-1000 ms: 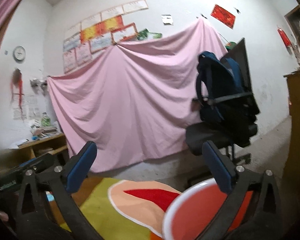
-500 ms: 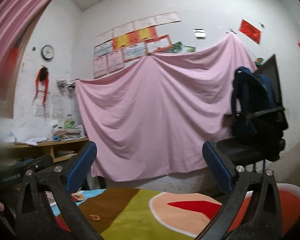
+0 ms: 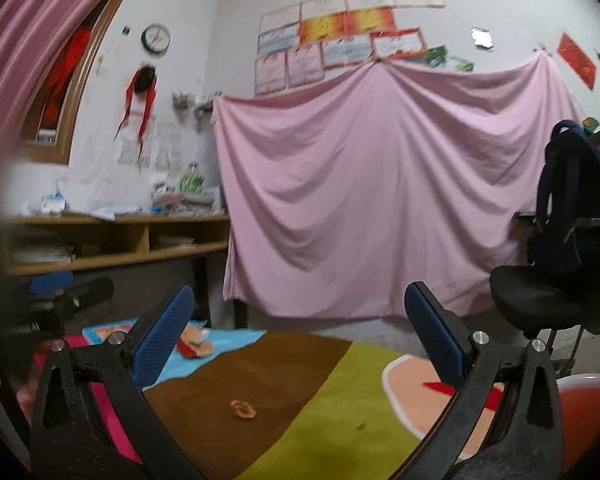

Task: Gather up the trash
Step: 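Move both open tools back over the remaining trash on the table, then grasp the red-and-tan peel with the left tool while the right tool grasps the brown ring peel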

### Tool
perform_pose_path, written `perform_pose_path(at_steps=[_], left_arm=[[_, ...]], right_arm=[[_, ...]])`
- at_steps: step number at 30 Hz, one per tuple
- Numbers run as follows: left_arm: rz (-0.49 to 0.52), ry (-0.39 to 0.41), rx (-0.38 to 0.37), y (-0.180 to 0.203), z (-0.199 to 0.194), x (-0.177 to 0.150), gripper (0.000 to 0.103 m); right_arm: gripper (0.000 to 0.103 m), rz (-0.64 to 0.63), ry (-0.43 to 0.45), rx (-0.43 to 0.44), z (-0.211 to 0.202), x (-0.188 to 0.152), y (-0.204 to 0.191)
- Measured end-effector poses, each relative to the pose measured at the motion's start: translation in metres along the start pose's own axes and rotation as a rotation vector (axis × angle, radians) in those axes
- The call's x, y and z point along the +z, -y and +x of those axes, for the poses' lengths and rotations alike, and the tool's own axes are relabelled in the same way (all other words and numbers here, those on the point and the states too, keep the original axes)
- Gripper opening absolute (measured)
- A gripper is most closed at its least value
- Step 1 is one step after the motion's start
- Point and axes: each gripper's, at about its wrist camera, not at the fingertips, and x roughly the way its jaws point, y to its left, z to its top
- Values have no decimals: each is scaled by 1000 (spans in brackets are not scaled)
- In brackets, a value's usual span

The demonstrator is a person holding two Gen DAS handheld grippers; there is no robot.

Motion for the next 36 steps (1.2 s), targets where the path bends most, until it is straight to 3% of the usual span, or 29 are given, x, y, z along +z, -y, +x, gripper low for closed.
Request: perform_pose_path(at_steps=[5, 14, 19, 25, 27, 36], left_arm=[[-21, -64, 20, -13, 18, -3, 101], [-35, -232, 20, -24, 52, -15, 100], [-64, -323, -20, -29, 71, -21, 97], [-124, -406, -84, -37, 92, -22, 81], [-120, -415, -91, -36, 97, -20, 72], [-62, -471, -91, -24, 119, -21, 70]], right_arm=[[103, -5, -125, 21, 29, -12, -2], [103, 18, -485, 88, 97, -47, 4], [103, 17, -633, 193, 122, -65, -4], [81, -29, -729, 252, 131, -77, -14], [64, -40, -755, 259, 133, -80, -16], [64, 11, -775, 223, 142, -77, -1]])
